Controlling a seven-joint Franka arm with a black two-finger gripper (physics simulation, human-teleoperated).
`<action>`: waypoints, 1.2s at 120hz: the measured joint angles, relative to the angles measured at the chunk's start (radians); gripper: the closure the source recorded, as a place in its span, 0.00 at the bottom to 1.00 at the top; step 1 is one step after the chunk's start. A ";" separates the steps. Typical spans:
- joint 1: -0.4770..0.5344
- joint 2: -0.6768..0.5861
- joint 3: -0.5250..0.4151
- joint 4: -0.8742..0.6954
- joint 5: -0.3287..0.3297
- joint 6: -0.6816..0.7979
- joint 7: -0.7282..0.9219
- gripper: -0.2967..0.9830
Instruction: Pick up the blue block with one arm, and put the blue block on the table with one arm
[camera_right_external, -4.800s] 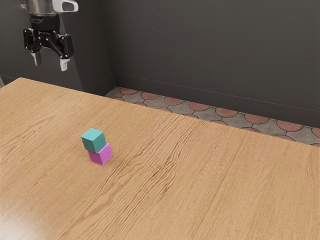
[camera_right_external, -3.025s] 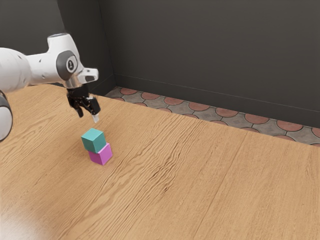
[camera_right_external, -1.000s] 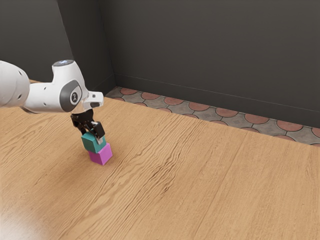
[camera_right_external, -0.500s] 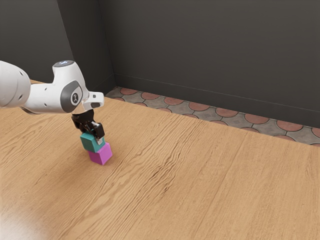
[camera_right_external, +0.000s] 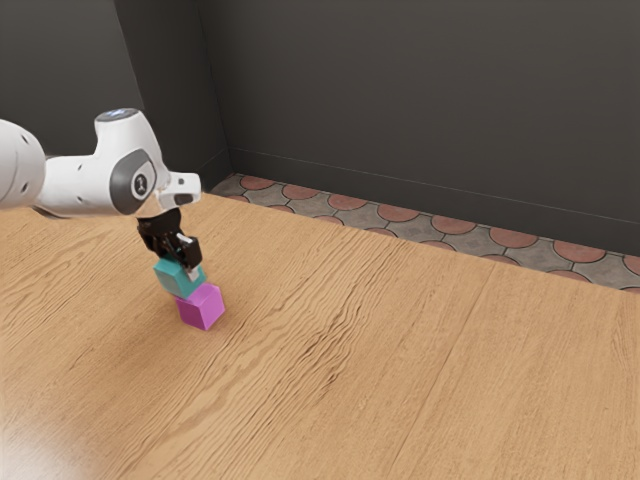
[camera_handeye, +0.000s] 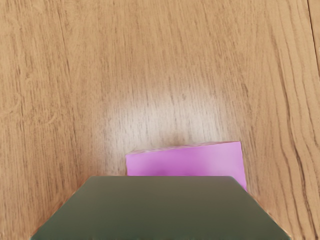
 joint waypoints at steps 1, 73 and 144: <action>-0.001 -0.004 0.001 -0.004 0.000 -0.002 0.000 0.45; -0.001 -0.038 0.133 -0.186 0.007 -0.067 -0.025 0.46; -0.001 -0.137 0.138 -0.199 0.003 -0.064 -0.028 0.27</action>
